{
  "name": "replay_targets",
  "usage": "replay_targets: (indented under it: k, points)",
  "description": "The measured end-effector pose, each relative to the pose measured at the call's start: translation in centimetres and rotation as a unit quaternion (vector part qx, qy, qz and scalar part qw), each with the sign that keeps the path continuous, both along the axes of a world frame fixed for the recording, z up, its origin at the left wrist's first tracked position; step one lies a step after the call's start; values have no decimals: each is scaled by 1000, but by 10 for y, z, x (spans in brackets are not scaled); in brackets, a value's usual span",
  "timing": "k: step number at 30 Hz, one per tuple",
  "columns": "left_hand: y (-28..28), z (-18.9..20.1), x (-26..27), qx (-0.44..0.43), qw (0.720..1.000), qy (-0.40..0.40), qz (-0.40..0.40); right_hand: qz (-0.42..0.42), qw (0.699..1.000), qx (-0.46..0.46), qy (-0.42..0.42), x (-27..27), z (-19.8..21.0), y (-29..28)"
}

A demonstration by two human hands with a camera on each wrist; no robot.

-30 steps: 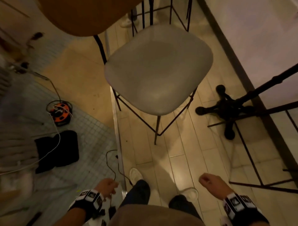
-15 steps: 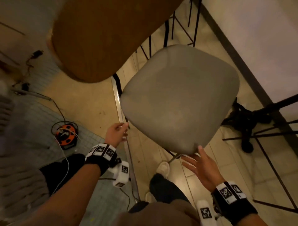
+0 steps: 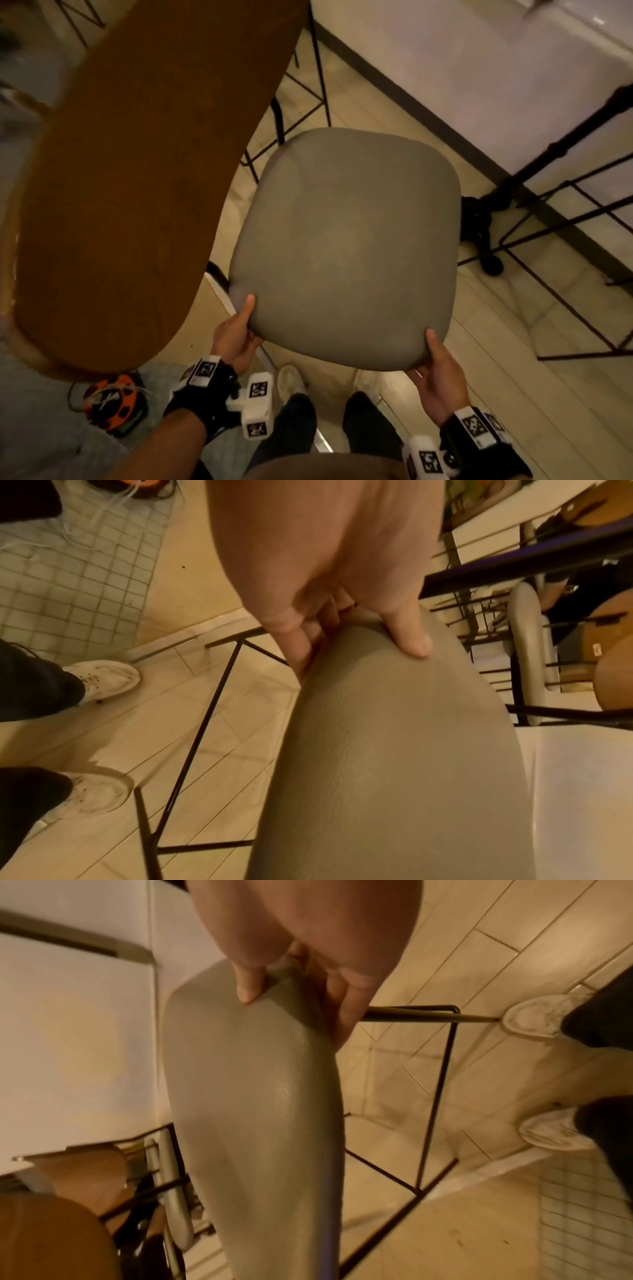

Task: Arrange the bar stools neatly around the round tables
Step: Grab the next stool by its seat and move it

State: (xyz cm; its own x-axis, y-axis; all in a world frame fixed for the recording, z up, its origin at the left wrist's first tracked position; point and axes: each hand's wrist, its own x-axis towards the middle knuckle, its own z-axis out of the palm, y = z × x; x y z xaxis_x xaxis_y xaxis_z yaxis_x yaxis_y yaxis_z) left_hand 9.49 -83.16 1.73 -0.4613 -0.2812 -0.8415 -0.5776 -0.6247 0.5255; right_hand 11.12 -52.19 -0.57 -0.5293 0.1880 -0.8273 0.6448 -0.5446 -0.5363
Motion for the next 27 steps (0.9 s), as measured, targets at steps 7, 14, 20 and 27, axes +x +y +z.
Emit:
replay_targets:
  k: [7,14,20,27]
  points:
    - [17,0,-9,-9,999,19,-28,-40,996,82,7,-32,-2,8]
    - [69,-4,-29,35,999,39,10,-50,989,136,13,-97,7,48]
    - [125,1,-41,60,995,69,29,-43,986,160,25,-139,16,81]
    - [139,-5,-44,71,994,70,37,-48,993,107,33,-138,21,90]
